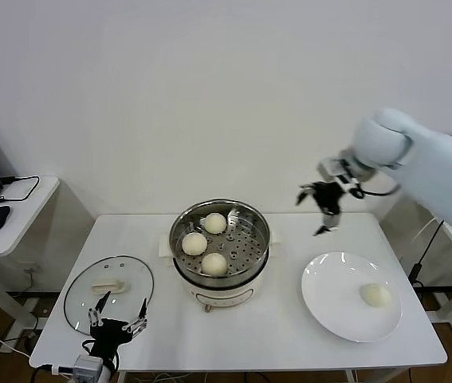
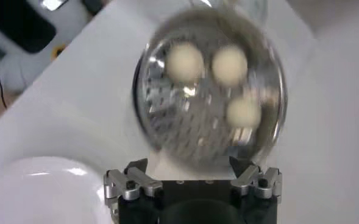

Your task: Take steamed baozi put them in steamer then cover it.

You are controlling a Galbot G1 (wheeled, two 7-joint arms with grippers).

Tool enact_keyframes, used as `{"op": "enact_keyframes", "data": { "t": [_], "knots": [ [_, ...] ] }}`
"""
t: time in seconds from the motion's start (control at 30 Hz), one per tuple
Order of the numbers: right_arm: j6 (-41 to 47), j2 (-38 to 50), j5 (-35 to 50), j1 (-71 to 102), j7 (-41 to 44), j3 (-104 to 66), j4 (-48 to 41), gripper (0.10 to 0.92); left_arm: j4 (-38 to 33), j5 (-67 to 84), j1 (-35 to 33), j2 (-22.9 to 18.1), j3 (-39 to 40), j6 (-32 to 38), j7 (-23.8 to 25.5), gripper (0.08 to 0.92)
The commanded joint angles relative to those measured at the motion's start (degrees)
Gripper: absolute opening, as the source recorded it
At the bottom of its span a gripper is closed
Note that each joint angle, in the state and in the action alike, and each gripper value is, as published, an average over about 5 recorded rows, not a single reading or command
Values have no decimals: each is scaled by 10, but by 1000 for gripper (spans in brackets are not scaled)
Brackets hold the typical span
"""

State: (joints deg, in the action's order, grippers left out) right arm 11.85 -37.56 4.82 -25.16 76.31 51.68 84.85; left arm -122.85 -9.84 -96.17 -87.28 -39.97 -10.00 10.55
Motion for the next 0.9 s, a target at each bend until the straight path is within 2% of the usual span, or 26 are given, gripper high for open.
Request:
{"op": "enact_keyframes", "data": {
  "t": [0.03, 0.33, 0.9],
  "knots": [
    [73, 152, -113, 231, 10, -160, 13, 823, -16, 0, -14, 0, 6, -2, 1, 823],
    [48, 128, -205, 398, -3, -281, -18, 823, -22, -5, -29, -4, 9, -3, 0, 823],
    [-20, 52, -254, 453, -27, -315, -126, 823, -5, -14, -29, -6, 5, -3, -1, 823]
  ]
}}
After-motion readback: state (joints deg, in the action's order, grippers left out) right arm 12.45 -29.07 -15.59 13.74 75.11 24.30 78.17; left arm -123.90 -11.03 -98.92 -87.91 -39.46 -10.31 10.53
